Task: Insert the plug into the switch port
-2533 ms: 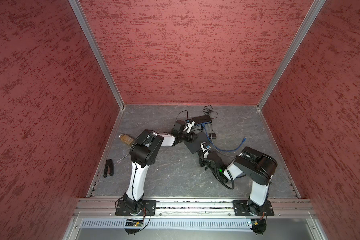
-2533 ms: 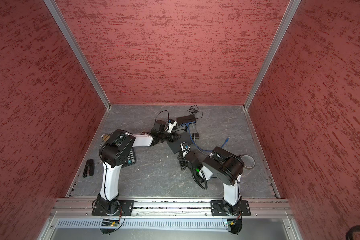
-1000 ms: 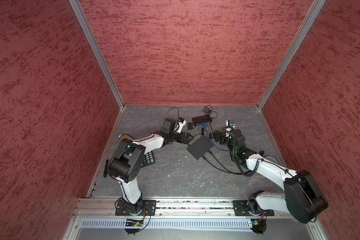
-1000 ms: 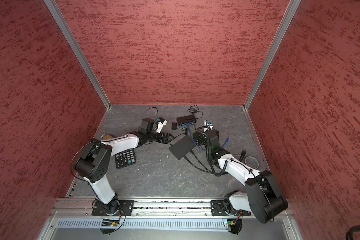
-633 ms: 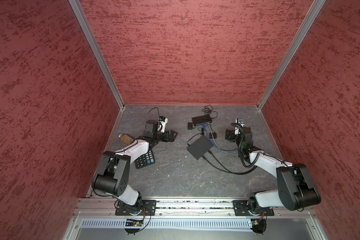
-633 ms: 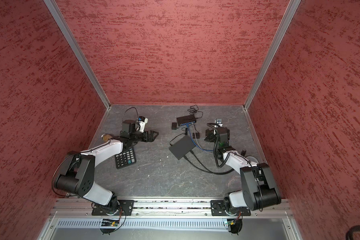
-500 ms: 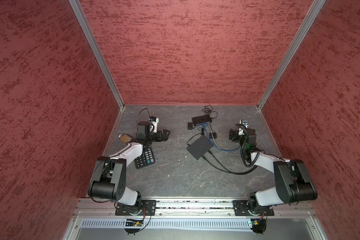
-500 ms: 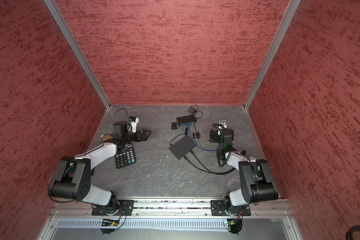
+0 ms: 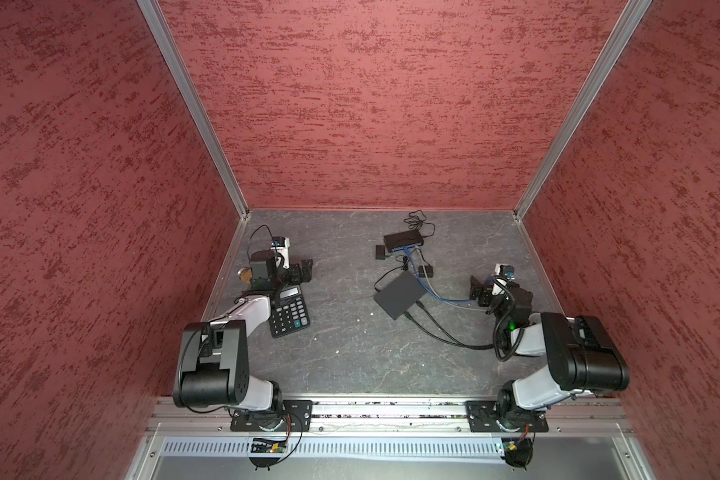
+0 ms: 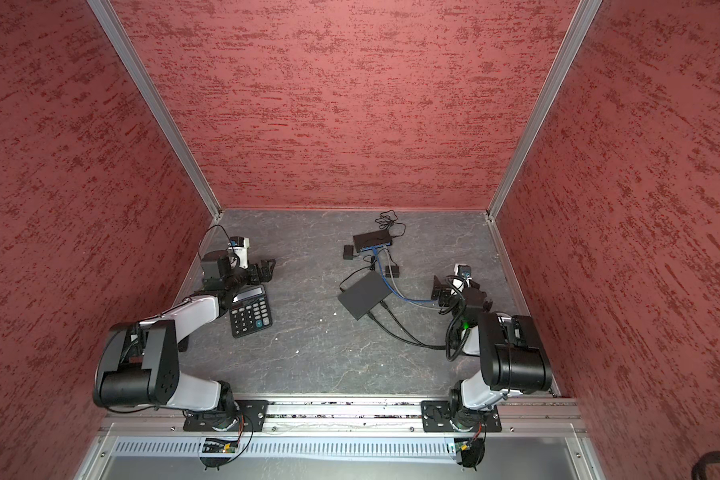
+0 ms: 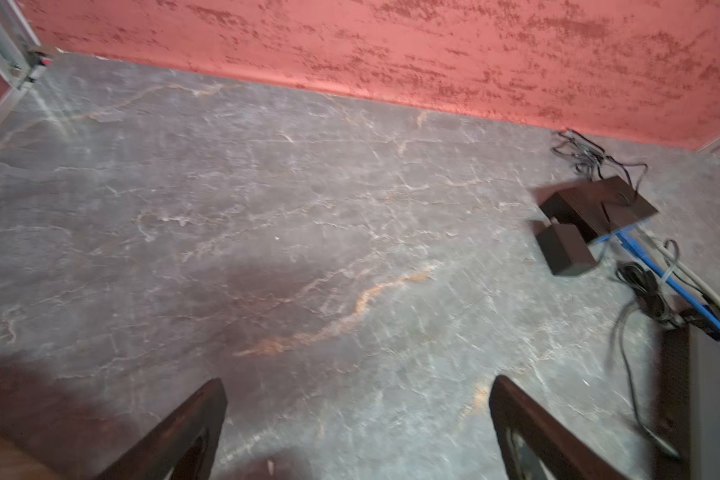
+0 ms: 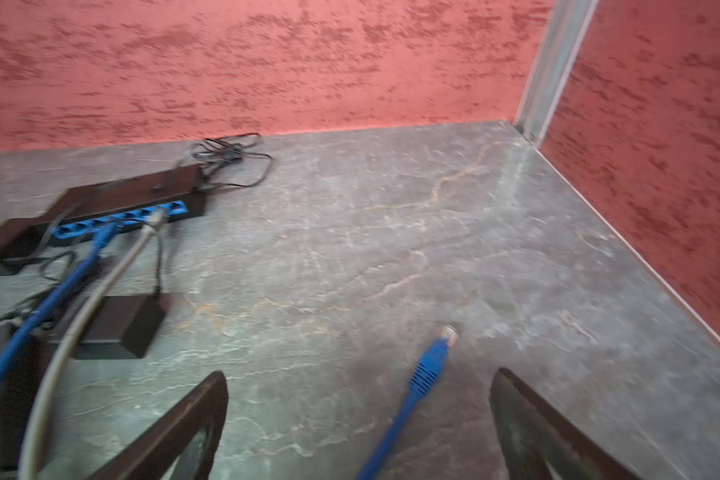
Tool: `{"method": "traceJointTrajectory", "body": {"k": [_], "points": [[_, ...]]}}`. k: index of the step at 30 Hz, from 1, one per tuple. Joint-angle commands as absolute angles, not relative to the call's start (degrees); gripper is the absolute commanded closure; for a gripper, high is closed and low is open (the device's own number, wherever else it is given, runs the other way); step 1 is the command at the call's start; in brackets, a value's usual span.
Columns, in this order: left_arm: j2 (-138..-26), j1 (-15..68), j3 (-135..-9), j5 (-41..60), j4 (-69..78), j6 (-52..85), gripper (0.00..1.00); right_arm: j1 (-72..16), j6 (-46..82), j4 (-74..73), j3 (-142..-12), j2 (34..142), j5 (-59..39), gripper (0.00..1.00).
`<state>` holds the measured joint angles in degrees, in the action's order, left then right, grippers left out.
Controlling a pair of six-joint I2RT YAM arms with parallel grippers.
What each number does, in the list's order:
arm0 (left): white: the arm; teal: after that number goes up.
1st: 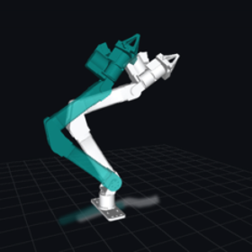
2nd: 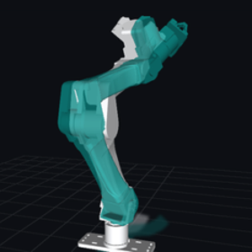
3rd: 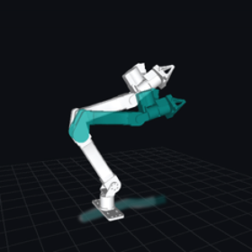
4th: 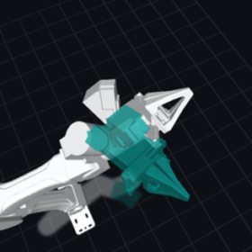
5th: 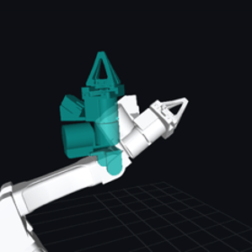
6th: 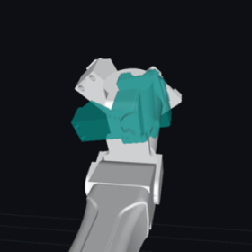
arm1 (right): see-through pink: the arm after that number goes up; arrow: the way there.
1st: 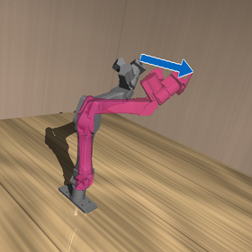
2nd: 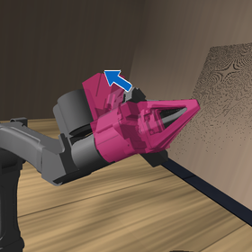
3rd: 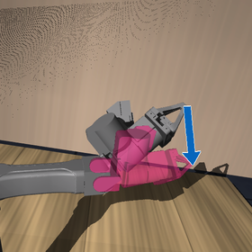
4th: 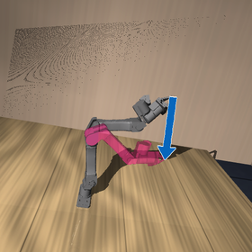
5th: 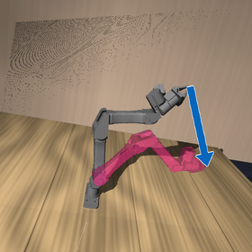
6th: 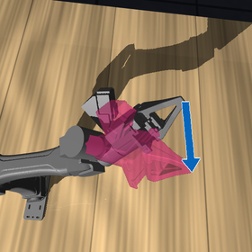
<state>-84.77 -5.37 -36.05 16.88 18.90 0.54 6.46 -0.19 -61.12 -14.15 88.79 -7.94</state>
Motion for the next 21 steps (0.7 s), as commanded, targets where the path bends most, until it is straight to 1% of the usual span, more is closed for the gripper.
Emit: {"method": "traceJointTrajectory", "body": {"k": [1,2,3,5,9,13,18,21], "points": [[-88.9,-8.2,-34.1,21.0,30.9,0.9,0.00,6.3,0.7,-68.7,-15.1,89.0,-11.3,0.01],[-88.7,-8.3,-34.7,21.6,29.0,0.7,0.00,6.3,0.7,-68.0,-15.2,88.6,-10.9,0.01],[-89.0,-8.5,-34.2,22.6,30.5,0.6,0.01,6.3,1.5,-67.9,-15.5,88.9,-9.2,0.01],[-88.8,-8.5,-33.9,22.8,30.8,0.5,0.00,6.3,3.3,-67.5,-15.5,88.6,-4.2,0.01],[-88.7,-8.4,-33.5,23.2,31.0,0.2,0.01,6.3,3.3,-72.2,-12.9,88.6,-3.8,0.01],[-87.9,-8.4,-32.0,24.3,33.3,-0.2,0.01,6.3,4.2,-74.6,-11.6,88.7,-0.8,0.01],[-86.9,-7.9,-29.9,23.6,36.1,-0.8,0.00,6.3,3.9,-69.1,-14.6,88.6,-2.4,0.01],[-85.4,-6.6,-24.3,21.3,44.3,-1.8,0.01,6.3,3.7,-68.3,-15.1,88.6,-3.3,0.01]]}}
